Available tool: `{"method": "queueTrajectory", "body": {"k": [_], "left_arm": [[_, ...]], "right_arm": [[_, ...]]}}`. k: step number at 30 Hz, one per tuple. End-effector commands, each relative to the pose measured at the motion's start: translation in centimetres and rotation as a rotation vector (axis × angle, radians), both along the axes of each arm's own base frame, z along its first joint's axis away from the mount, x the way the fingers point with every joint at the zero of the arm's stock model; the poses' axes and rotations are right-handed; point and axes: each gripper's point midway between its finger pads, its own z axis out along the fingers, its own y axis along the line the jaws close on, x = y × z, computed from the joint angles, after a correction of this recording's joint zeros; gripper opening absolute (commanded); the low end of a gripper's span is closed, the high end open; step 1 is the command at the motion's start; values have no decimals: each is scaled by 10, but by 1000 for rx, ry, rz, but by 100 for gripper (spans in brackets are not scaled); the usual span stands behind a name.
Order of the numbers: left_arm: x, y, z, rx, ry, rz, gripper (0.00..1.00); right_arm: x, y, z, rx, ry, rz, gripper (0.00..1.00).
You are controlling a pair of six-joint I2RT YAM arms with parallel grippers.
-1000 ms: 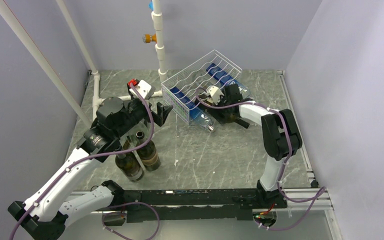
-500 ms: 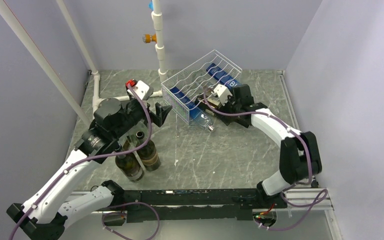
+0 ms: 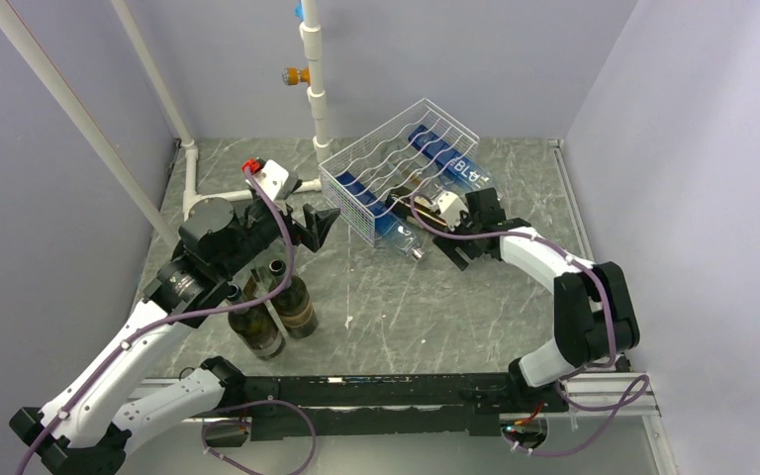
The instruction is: Put the wine bottle on the wine rack
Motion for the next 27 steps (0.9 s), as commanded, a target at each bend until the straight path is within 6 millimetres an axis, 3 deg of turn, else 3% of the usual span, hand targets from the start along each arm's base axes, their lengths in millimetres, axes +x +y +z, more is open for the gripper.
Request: {"method": "queueTrajectory", "body": {"k": [1,7,13,27], "left_arm": [[-5,1,20,-48,-51,-6,99],[-6,1,21,-46,-52,-10,99],[-7,1,23,-46,-53,-13,99],[-1,4,18,-35,-44,20,99]], "right_arm": [[16,-9,-10,-31,-9,-44,86],[20,-11,-26,-47,19,-46,67],[25,-10,-23,-38,-4,-49,54],[43,32,-5,146,-16,-55,28]]}}
